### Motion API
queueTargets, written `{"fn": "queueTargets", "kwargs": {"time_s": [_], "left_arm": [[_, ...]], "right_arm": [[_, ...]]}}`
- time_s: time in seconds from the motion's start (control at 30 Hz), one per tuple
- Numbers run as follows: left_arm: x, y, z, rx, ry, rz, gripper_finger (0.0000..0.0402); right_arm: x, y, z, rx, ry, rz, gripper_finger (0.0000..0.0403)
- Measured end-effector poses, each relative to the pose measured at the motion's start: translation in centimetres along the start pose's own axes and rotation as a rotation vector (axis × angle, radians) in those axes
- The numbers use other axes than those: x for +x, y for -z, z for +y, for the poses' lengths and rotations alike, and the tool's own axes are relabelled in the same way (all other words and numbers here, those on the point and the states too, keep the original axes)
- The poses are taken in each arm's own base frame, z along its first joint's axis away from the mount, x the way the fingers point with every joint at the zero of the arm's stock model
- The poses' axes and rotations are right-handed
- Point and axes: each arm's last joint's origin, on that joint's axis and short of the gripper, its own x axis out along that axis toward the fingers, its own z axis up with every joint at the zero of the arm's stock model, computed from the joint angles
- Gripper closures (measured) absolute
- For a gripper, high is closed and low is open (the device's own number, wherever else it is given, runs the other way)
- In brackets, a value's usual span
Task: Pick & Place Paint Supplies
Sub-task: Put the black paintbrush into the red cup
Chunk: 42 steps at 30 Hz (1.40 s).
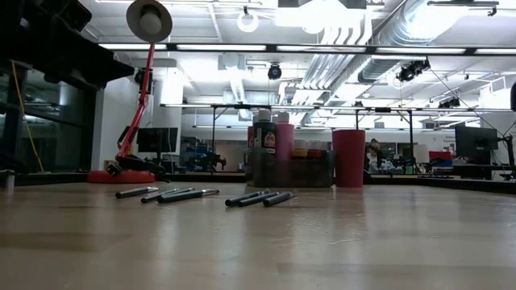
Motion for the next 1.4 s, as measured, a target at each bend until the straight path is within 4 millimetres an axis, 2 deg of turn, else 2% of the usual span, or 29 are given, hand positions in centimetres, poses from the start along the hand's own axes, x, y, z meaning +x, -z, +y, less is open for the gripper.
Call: {"fn": "queueTargets", "kwargs": {"time_s": [0.13,0.53,0.73,0.83,1.13,1.4], "left_arm": [[0.0,0.0,0.0,0.000,0.000,0.002,0.0124],[0.0,0.2,0.0,-0.002,-0.002,0.016,0.0124],[0.0,0.2,0.0,-0.003,-0.002,0.016,0.0124],[0.0,0.2,0.0,-0.005,-0.002,0.016,0.0124],[0.0,0.2,0.1,-0.013,-0.022,0.019,0.0124],[0.0,0.2,0.1,-0.036,-0.026,0.019,0.0124]], "right_arm": [[0.1,0.0,0.0,0.000,0.002,0.004,0.0290],[0.2,0.1,-0.1,-0.001,-0.007,0.018,0.0395],[-0.1,-0.2,-0.1,0.036,0.009,0.033,0.0399],[-0.8,-1.0,-0.6,0.102,0.029,0.043,0.0399],[-2.3,-3.1,-2.4,0.159,0.116,0.050,0.0400],[-3.7,-4.6,-3.3,0.170,0.101,0.053,0.0400]]}}
